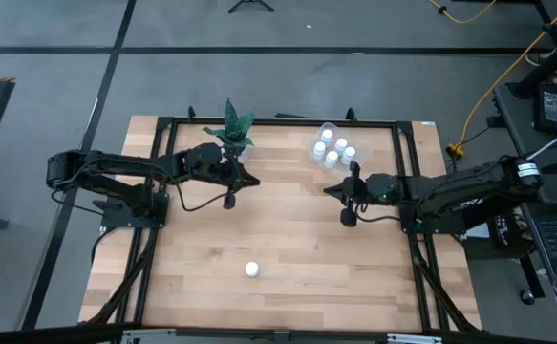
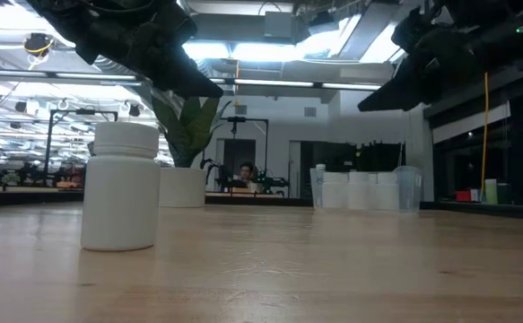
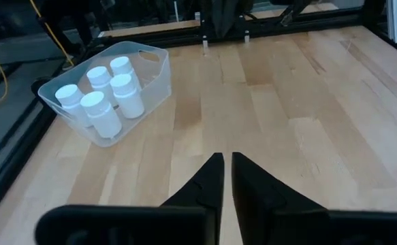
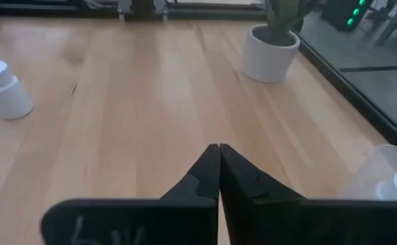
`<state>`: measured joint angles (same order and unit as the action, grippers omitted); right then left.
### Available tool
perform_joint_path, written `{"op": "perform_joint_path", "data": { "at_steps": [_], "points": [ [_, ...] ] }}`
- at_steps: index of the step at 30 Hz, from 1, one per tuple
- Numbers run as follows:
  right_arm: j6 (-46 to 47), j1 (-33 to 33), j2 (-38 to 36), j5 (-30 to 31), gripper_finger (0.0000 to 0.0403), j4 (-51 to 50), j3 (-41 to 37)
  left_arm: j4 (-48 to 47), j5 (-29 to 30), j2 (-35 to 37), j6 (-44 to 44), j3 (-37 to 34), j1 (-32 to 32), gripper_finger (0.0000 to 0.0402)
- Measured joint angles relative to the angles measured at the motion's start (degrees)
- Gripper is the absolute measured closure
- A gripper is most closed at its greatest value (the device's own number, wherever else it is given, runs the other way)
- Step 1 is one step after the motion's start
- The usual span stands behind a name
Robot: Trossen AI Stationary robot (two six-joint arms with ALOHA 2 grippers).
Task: Pick and place pill bottles into a basket
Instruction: Put the white pill bottle into the transparent bin
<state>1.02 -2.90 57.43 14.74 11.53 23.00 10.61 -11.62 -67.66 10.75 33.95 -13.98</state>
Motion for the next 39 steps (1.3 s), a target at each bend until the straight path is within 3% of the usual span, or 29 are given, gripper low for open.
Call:
{"op": "perform_joint_path", "data": {
  "at_steps": [11,23,27,31,39],
  "points": [
    [0.26,0.0,0.07,0.02,0.0397,1.61,-0.92,-0.14,-0.03,0.0,-2.52,0.0,0.26,0.0328],
    [1.46,0.0,0.07,0.02,0.0401,1.55,-0.92,1.98,-0.08,0.0,0.54,0.02,5.2,0.0179],
    [2.7,0.0,0.07,0.02,0.0396,1.53,-0.92,1.85,-0.07,0.02,0.52,0.02,6.98,0.0145],
    [3.02,0.0,0.07,0.02,0.0395,1.5,-0.92,-0.61,-0.07,0.02,1.34,0.02,8.86,0.0135],
    [2.79,-0.4,0.08,0.0,0.0398,1.08,-0.92,-15.07,-0.07,0.28,1.02,0.02,15.04,0.0135]
  ]
}}
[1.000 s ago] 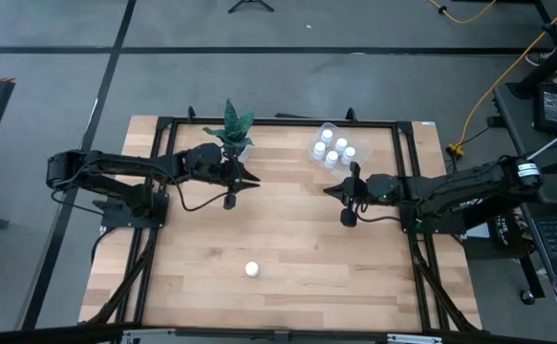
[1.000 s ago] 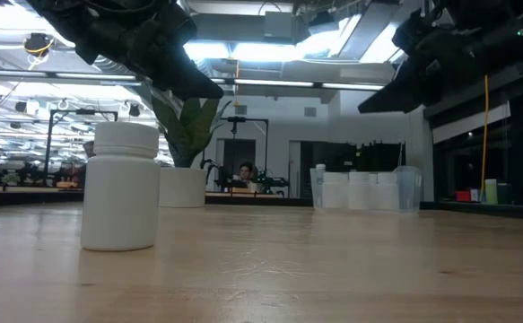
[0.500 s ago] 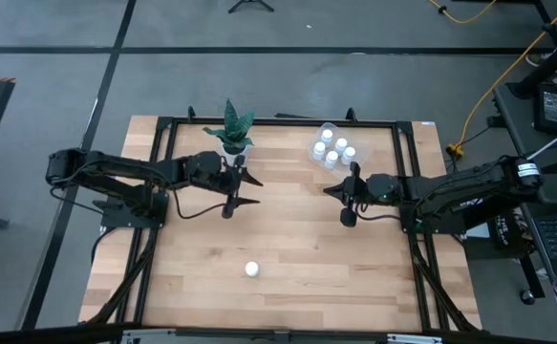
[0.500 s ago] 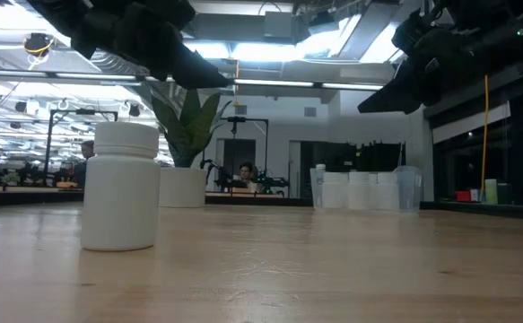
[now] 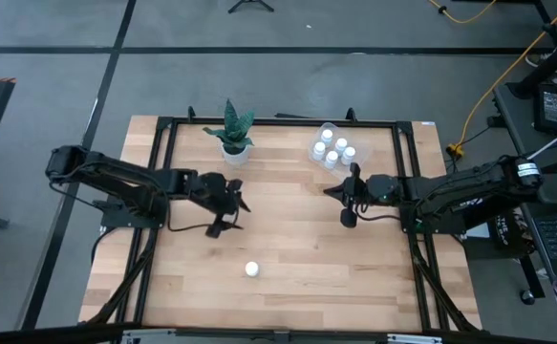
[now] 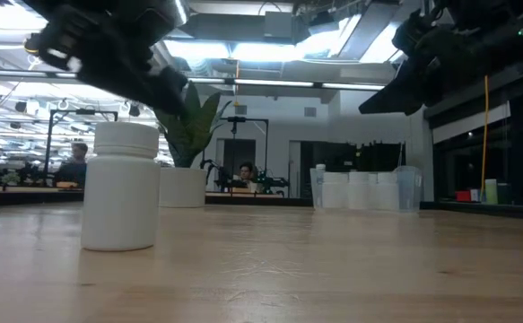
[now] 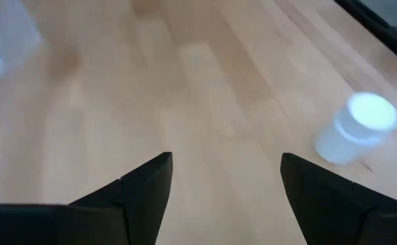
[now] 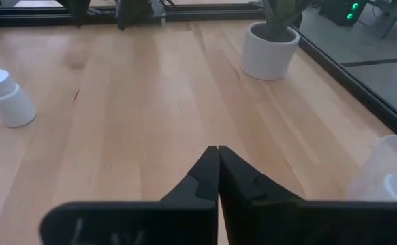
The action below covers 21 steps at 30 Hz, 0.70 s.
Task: Pick and place pill bottles into a basket
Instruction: Put the white pill bottle into the transparent bin
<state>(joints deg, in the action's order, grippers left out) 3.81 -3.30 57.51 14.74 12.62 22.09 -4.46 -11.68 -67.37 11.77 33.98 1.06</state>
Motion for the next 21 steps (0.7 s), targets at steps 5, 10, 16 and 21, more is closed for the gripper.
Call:
{"op": "perform_joint_path", "data": {
  "at_steps": [5,10,16,21],
  "points": [
    [0.37,-0.3,0.01,-0.02,0.0397,0.0,0.0,-5.68,-0.02,0.02,-6.84,0.0,3.41,0.0135],
    [0.39,-0.34,0.01,-0.98,0.0396,0.0,0.0,-7.79,0.04,0.02,-14.12,0.0,7.27,0.0135],
    [0.38,-0.34,0.01,-1.0,0.0396,-0.01,0.0,-4.12,0.14,0.0,-19.2,0.0,13.06,0.0135],
    [0.38,-0.34,0.01,-1.43,0.0396,-0.02,0.02,-3.23,9.76,-0.69,-22.55,-0.67,18.77,0.0135]
  ]
}}
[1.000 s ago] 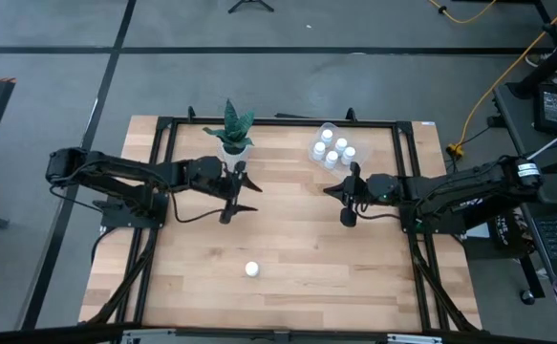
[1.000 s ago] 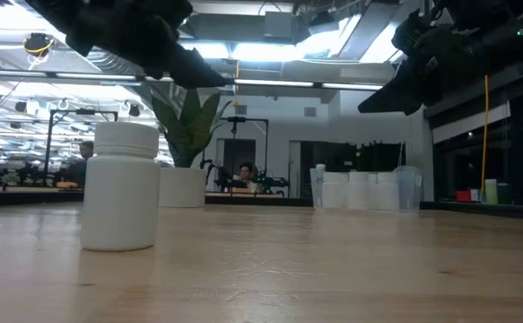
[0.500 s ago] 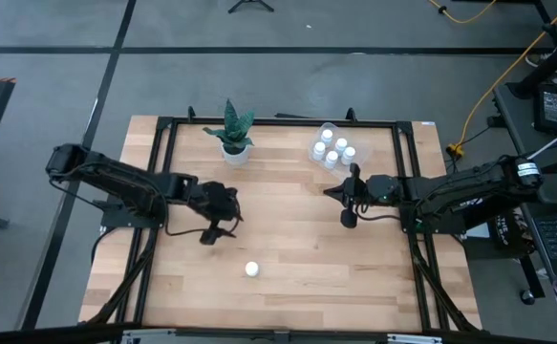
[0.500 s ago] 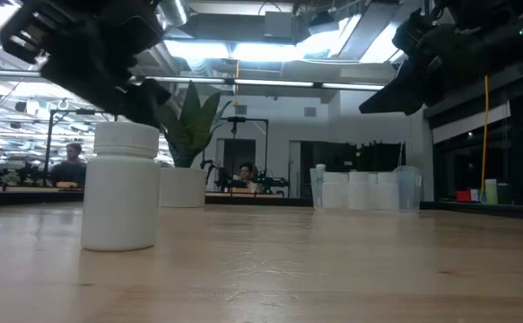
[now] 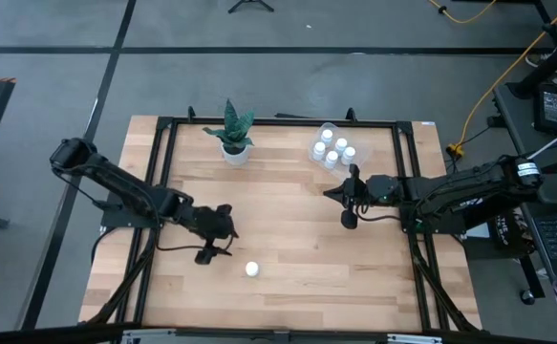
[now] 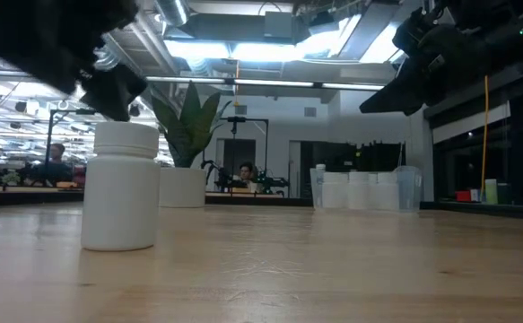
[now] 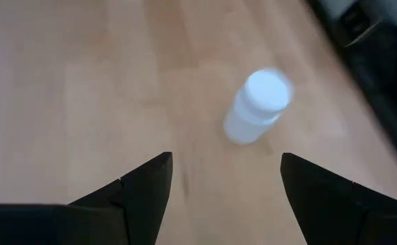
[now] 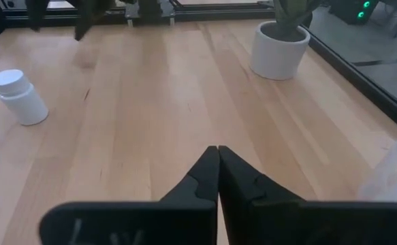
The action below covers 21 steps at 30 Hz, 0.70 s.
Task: Pick and place pill bottles into a basket
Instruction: Put the white pill bottle into the transparent bin
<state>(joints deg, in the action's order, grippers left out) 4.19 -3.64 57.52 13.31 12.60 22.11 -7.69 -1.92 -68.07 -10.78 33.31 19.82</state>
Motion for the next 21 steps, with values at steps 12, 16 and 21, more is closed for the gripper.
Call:
{"op": "perform_joint_path", "data": {
  "at_steps": [12,16,21],
  "points": [
    [1.88,-0.39,0.0,-1.06,0.0396,-0.05,0.0,28.91,6.95,-0.38,-5.89,-15.3,3.59,0.0135],
    [3.1,-0.39,0.0,-1.0,0.0396,0.01,0.0,31.32,7.17,-1.95,-6.17,-16.66,5.27,0.0135],
    [3.21,-0.37,0.0,-1.0,0.0396,0.41,0.0,37.4,8.49,-7.94,-3.68,-16.64,8.51,0.0135]
  ]
}}
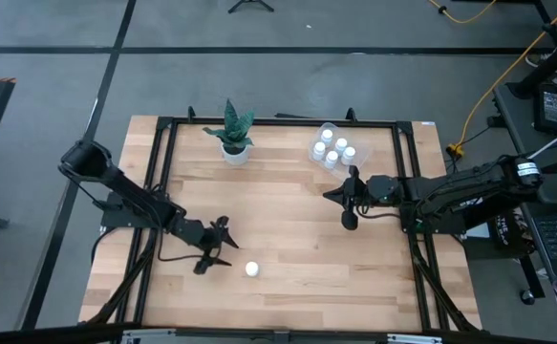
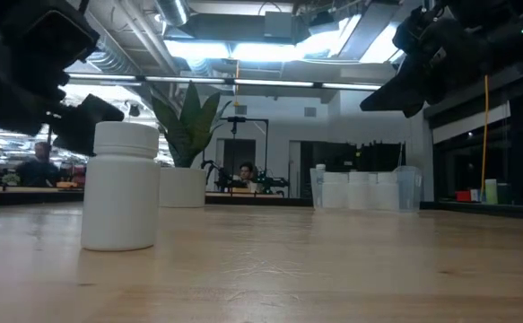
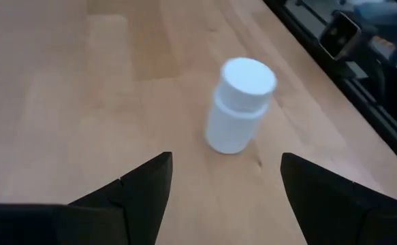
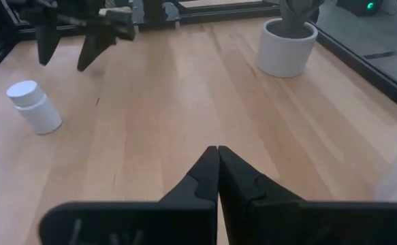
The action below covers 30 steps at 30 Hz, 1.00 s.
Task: Pick and place pill bottles into a basket
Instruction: Put the white pill bottle into the transparent bin
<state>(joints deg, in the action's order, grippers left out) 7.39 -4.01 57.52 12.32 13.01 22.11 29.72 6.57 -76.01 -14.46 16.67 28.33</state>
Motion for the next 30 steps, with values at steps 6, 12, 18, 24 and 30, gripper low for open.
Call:
{"op": "perform_joint_path", "data": {
  "at_steps": [6,12,18,24,30],
  "points": [
    [2.11,-0.02,0.0,0.02,0.0396,0.03,0.0,4.69,3.35,-7.7,1.66,0.0,1.67,0.0135],
    [2.93,-0.6,0.0,0.07,0.0396,0.03,0.0,9.56,2.39,-15.03,2.72,1.26,1.65,0.0135],
    [3.91,-2.43,0.0,0.07,0.0396,0.07,0.01,9.62,0.2,-22.45,6.88,6.56,1.58,0.0135],
    [4.13,-3.74,0.0,0.07,0.0396,0.03,0.0,10.31,-0.98,-27.76,8.23,12.07,1.56,0.0135],
    [2.8,-3.8,0.02,0.07,0.0396,0.01,0.02,12.63,-0.6,-31.71,7.95,15.47,1.58,0.0135]
  ]
}}
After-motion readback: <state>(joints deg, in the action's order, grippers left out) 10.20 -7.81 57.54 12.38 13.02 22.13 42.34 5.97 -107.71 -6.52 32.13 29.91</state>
